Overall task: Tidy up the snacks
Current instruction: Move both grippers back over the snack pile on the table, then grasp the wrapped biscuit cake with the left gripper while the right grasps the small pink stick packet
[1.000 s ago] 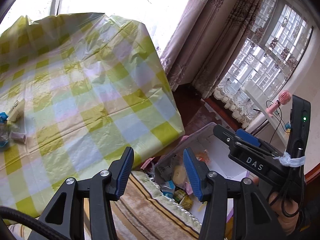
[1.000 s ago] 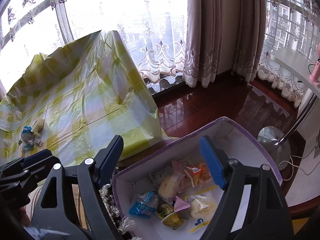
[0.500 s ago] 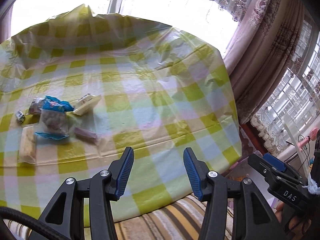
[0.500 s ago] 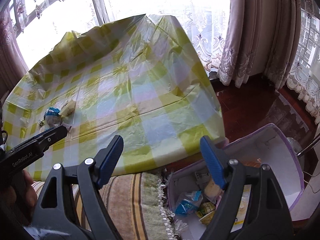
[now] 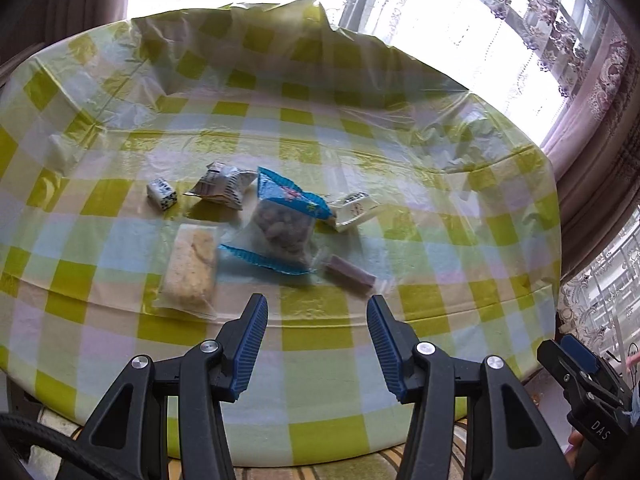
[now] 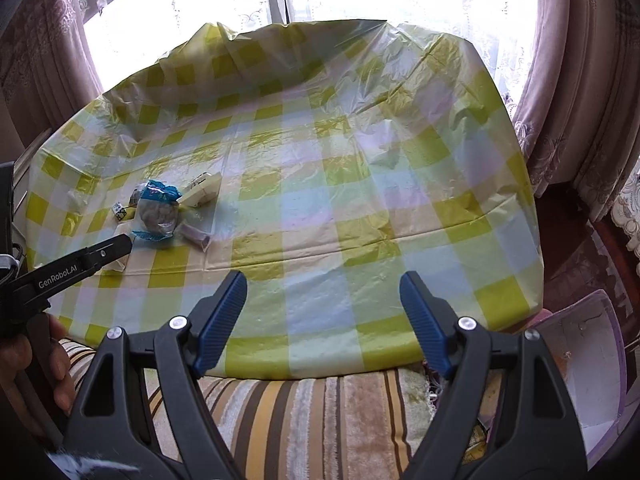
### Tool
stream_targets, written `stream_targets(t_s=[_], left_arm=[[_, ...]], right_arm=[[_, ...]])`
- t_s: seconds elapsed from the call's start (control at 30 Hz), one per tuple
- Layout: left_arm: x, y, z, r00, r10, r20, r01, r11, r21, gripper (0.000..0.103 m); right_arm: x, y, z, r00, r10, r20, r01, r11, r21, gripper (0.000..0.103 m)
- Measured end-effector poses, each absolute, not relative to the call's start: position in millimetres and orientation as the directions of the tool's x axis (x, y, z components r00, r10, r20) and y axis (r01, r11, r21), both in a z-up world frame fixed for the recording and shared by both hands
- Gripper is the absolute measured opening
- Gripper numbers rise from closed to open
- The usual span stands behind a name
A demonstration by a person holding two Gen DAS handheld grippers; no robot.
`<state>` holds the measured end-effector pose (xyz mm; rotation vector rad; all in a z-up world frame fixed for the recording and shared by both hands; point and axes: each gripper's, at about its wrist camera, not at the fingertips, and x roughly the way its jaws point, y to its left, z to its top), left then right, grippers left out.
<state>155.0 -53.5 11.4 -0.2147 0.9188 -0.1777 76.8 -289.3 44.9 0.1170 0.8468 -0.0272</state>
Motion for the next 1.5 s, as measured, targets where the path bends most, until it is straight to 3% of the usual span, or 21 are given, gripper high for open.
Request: stream_targets(t_s=[0.4, 1.0, 1.13, 1.5], left_arm=[[174.1, -0.6, -12.2, 0.543, -0.133, -0.829, -0.079, 0.975, -0.208, 0.053], [215.8, -4.9, -39.0, 0.48, -0.047, -0.876, -0.007, 0.998, -0.057, 0.054], [214.1, -10.0, -39.0, 0.496, -0.03, -0.868, 0.017, 1.0, -0.026, 0.038], [206.7, -2.2, -38.8, 0.523, -0.056, -0.851, -0.007, 0.998, -0.07, 0.037]], right_arm=[[99.8, -253.5, 30.1, 0.62, 0.054, -0.783, -0.024, 0.998, 0.05, 0.081], [157.0, -188.4, 6.9, 0.554, 0.111, -0.825, -0.172, 0.985, 0.017, 0.081], [168.5, -180.3, 0.1, 0.536, 0.118, -0.836, -0.185, 0.983, 0.02, 0.081], [200.9, -159.8, -19.8, 0.5, 0.127, -0.857, -0.233, 0.973, 0.009, 0.081]])
